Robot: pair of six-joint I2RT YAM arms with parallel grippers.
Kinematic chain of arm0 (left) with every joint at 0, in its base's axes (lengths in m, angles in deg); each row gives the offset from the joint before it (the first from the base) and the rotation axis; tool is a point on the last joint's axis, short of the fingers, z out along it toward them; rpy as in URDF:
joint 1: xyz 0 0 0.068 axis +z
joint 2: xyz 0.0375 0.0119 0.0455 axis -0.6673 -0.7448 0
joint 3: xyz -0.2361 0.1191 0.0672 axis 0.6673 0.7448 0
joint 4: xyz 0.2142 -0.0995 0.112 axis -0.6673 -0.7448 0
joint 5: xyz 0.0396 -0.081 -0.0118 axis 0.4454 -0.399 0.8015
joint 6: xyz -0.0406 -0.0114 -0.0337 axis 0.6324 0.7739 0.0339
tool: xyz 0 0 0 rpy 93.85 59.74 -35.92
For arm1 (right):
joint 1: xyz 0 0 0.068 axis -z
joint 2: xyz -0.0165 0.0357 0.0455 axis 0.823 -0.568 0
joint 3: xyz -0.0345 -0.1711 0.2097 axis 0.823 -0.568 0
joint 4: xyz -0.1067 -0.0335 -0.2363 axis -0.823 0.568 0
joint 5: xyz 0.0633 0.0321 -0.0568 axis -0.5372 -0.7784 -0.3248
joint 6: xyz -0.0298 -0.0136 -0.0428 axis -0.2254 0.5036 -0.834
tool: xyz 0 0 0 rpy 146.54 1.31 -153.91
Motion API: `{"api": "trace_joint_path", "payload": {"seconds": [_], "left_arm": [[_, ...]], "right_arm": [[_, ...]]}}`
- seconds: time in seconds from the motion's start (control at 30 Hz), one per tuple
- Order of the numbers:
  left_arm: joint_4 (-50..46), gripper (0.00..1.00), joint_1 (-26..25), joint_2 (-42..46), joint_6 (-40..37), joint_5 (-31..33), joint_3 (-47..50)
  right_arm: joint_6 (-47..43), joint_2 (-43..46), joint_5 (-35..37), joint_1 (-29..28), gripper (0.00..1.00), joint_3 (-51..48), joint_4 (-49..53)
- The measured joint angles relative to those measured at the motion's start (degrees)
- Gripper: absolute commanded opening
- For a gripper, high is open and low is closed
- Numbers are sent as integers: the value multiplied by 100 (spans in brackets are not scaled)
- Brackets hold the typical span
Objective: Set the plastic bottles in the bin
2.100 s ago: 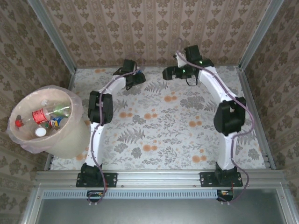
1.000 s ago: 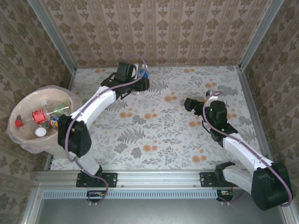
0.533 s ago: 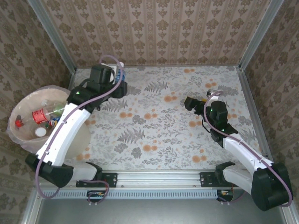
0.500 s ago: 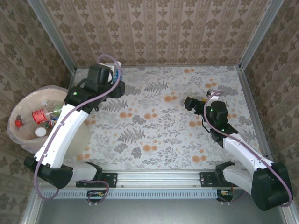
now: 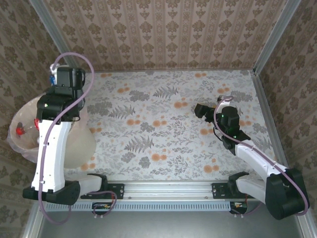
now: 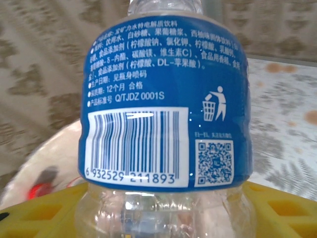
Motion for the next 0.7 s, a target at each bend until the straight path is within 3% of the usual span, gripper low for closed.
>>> {"api": "trace_joint_path", "payload": {"seconds": [0.13, 0.3, 0.53, 0.7], "left_arm": [[125, 67, 568, 31, 317, 402, 223], [275, 67, 1198, 11, 748, 442, 448], [946, 72, 2483, 20, 1344, -450, 1250], [1357, 75, 2747, -33, 1939, -839, 1648]], "right_arm": [[-101, -186, -92, 0, 100, 337, 83], [-372, -317, -345, 0, 100, 922, 350], [-586, -470, -695, 0, 100, 1539, 605], [-629, -509, -903, -2, 100, 1696, 704]]}}
